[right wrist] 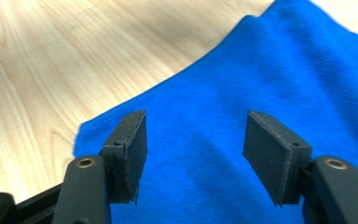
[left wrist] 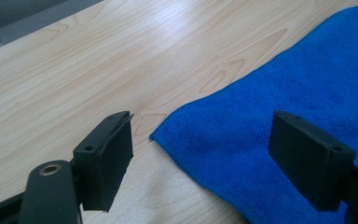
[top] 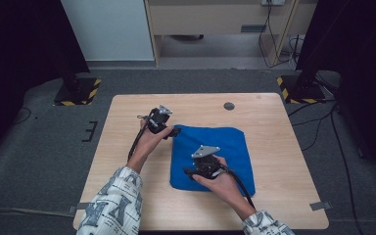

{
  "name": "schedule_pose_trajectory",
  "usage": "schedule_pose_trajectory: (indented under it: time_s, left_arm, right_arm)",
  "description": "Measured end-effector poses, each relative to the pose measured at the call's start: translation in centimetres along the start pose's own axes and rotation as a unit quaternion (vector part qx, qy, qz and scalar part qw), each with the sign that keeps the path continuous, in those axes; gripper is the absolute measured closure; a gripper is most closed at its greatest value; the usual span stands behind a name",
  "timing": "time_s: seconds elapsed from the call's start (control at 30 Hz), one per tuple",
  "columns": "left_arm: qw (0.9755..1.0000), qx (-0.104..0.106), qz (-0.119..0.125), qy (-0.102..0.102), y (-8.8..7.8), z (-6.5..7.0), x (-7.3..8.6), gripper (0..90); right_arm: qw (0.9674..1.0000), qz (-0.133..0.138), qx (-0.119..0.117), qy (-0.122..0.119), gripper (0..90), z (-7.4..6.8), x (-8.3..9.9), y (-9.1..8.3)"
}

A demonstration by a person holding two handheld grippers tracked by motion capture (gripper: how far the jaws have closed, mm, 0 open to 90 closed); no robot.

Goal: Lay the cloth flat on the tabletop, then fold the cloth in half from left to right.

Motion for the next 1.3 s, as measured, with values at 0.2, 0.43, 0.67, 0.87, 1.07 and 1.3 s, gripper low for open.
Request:
schedule_pose_trajectory:
  time_s: [0.2, 0.43, 0.67, 0.87, 1.07, 1.3]
  left_arm:
    - [1.0000, 0.003, 0.001, 0.000, 0.1, 0.0, 0.1, 22.4]
    - [0.9999, 0.015, -0.003, 0.000, 0.1, 0.4, 0.6, 23.0]
    - [0.9999, 0.016, -0.005, 0.000, -0.3, 0.2, 1.1, 23.0]
    - [0.9999, 0.016, -0.003, 0.000, -0.5, 0.2, 1.2, 22.7]
    - [0.9998, 0.018, -0.003, 0.002, -0.4, 0.2, 1.2, 22.7]
    - [0.9996, 0.027, -0.002, -0.009, 0.1, -0.2, 1.6, 24.7]
  right_arm:
    - [0.9998, -0.001, -0.014, -0.011, 40.9, -2.2, 0.0, 0.5]
    - [0.9996, -0.004, -0.020, -0.020, 46.8, -4.1, 0.2, 1.2]
    - [0.9990, -0.010, -0.027, -0.035, 49.3, -5.9, 0.4, 2.0]
    - [0.9987, -0.021, -0.019, -0.043, 46.4, -6.7, 1.1, 2.9]
    - [0.9987, -0.019, 0.000, -0.048, 62.6, -6.4, 1.3, 3.0]
    - [0.9991, -0.017, -0.008, -0.037, 78.2, -6.6, 1.2, 2.9]
Point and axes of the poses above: each handheld gripper's, and its own axes: y roughly forward along the jaws, x roughly out of its underside, z roughly to its right, the point moved 9 cm from there along y, roughly forward along the jaws, and after that the axes turned 6 degrees about x, right-handed, at the moved point
